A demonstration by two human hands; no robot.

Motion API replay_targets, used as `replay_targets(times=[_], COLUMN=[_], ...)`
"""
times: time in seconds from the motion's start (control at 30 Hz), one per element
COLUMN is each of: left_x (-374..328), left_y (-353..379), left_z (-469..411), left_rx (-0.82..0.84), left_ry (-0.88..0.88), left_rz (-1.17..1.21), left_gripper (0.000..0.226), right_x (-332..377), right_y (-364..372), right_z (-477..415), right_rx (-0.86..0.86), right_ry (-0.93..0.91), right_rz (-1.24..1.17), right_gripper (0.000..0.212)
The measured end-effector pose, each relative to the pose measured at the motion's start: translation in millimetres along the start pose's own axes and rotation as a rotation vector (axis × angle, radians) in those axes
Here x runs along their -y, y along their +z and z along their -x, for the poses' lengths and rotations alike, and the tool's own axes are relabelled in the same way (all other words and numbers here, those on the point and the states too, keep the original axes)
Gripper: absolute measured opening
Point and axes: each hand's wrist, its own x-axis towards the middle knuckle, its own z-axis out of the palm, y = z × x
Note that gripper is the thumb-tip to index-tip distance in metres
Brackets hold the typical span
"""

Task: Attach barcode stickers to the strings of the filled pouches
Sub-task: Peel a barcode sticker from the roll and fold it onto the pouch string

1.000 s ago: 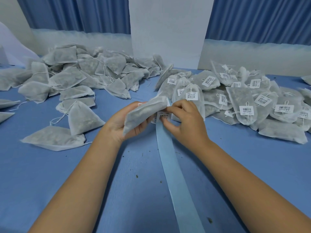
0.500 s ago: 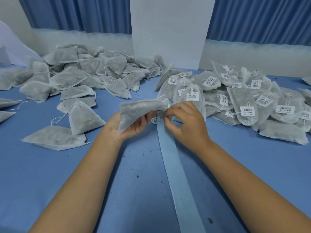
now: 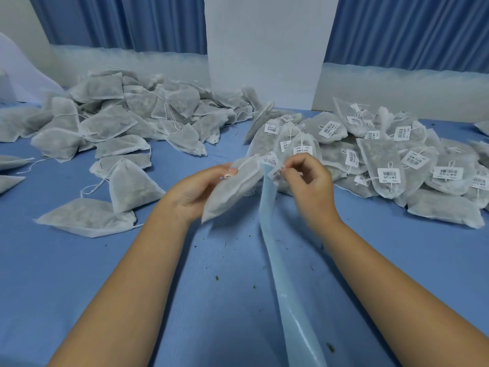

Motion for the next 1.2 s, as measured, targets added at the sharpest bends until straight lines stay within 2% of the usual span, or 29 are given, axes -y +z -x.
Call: replay_targets(times=[0.1, 0.2, 0.4, 0.5, 0.57, 0.63, 0.73, 0.8, 0.87, 0.97, 1.07, 1.2], left_x=[-3, -2, -9, -8, -5, -2, 0, 0, 1, 5, 10, 14], left_y=[-3, -5, -22, -27, -22, -16, -20, -21, -17, -10, -3, 3], left_z=[2, 2, 2, -1, -4, -5, -9, -10, -10, -10, -8, -9], left_rx=[0.057, 0.011, -0.19, -0.212, -0.184, -0.171, -0.215, -0.242, -0.241, -0.159, -0.061, -0.036], left_ry=[-0.049, -0.024, 0.045, 0.048, 0.01, -0.047, -0.056, 0.006, 0.051, 0.084, 0.092, 0.071], left_rz=[0.209, 0.132, 0.046, 0.016, -0.038, -0.106, -0.165, -0.203, -0.296, -0.43, -0.518, -0.598], left_gripper=[0.035, 0.03, 0.027, 0.04, 0.033, 0.009, 0.024, 0.013, 0.008, 0.015, 0.028, 0.04], right_x=[-4, -5, -5, -8, -10, -9, -5, 0, 3, 6, 4, 2], right_y=[1, 2, 1, 0, 0, 1, 0, -5, -7, -4, 0, 0], right_z=[4, 7, 8, 12, 13, 11, 3, -2, -6, -4, -1, -2], right_rx=[0.15, 0.22, 0.419, 0.58, 0.659, 0.635, 0.419, 0.245, 0.152, 0.208, 0.273, 0.16], right_ry=[-0.104, -0.125, 0.018, 0.065, 0.081, 0.09, 0.181, 0.253, 0.316, 0.319, 0.305, 0.312], right_rz=[0.157, 0.184, 0.135, 0.19, 0.214, 0.203, 0.005, -0.104, -0.128, -0.014, -0.043, -0.117], right_gripper=[0.012, 0.011, 0.004, 0.007, 0.006, 0.01, 0.022, 0.015, 0.019, 0.035, 0.055, 0.064])
